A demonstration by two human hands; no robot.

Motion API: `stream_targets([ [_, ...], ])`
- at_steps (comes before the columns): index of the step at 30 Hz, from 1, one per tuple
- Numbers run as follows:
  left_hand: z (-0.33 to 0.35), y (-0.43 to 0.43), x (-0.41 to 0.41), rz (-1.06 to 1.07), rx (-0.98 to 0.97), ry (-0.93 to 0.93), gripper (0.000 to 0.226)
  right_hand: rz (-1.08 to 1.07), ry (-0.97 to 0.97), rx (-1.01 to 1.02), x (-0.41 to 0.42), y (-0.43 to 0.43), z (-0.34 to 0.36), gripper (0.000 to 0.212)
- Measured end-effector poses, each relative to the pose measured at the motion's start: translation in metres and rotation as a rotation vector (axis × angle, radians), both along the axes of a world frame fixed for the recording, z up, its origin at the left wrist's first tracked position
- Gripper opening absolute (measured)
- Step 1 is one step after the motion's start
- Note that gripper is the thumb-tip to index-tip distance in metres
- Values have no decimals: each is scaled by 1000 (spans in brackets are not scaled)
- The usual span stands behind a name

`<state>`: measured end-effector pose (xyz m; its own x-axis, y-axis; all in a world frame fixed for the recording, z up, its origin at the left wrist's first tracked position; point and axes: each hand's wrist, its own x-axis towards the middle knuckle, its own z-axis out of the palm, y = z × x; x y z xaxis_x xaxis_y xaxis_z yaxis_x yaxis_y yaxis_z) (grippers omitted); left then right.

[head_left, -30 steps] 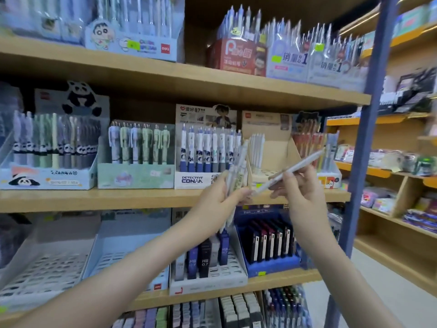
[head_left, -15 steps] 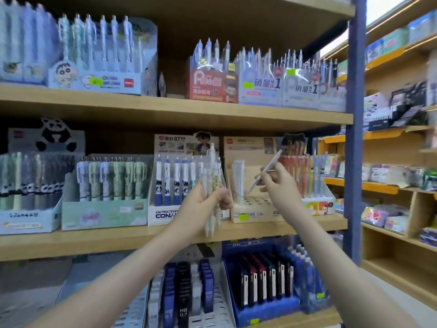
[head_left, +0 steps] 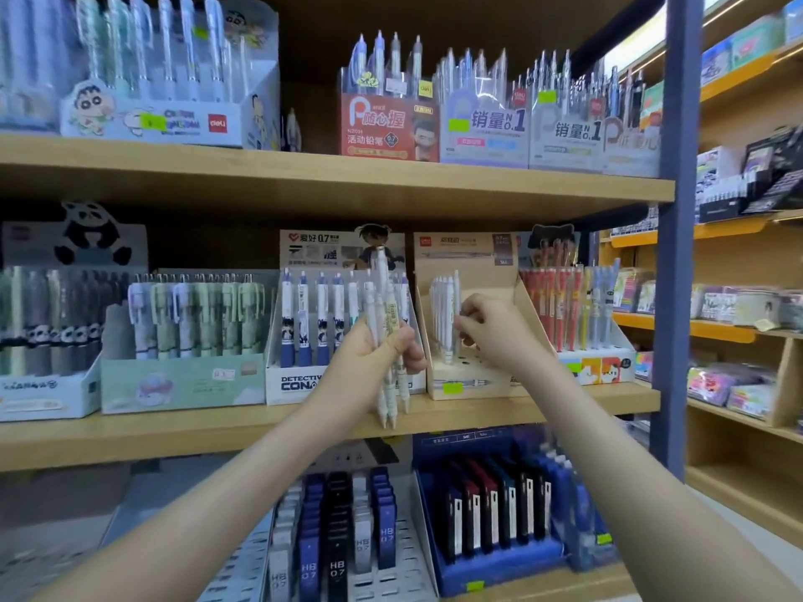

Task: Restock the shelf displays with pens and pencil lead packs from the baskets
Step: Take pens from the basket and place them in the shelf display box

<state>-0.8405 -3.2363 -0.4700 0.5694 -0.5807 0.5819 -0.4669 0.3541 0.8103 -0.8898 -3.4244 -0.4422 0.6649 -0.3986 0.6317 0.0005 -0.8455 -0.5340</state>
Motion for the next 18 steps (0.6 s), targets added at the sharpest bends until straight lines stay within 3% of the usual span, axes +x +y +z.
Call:
stream_targets([
  [6, -1, 1, -4, -43, -15, -44, 12, -106, 26, -26, -4, 7, 1, 8],
  [8, -2, 3, -4, -54, -19, -75, 11, -132, -166, 2, -16, 16, 2, 19],
  [10, -2, 3, -4, -63, -11, -117, 8, 15, -418, 74, -35, 37, 4, 19],
  [11, -2, 3, -4, -70, 1, -136, 6, 137, -449, 94, -44, 51, 5, 16],
  [14, -2, 1, -7, -100, 51, -198, 5, 383, -229, 63, -56, 84, 3, 11],
  [18, -5, 1, -6, -105, 77, -222, 11, 305, -190, 28, -58, 90, 3, 9],
])
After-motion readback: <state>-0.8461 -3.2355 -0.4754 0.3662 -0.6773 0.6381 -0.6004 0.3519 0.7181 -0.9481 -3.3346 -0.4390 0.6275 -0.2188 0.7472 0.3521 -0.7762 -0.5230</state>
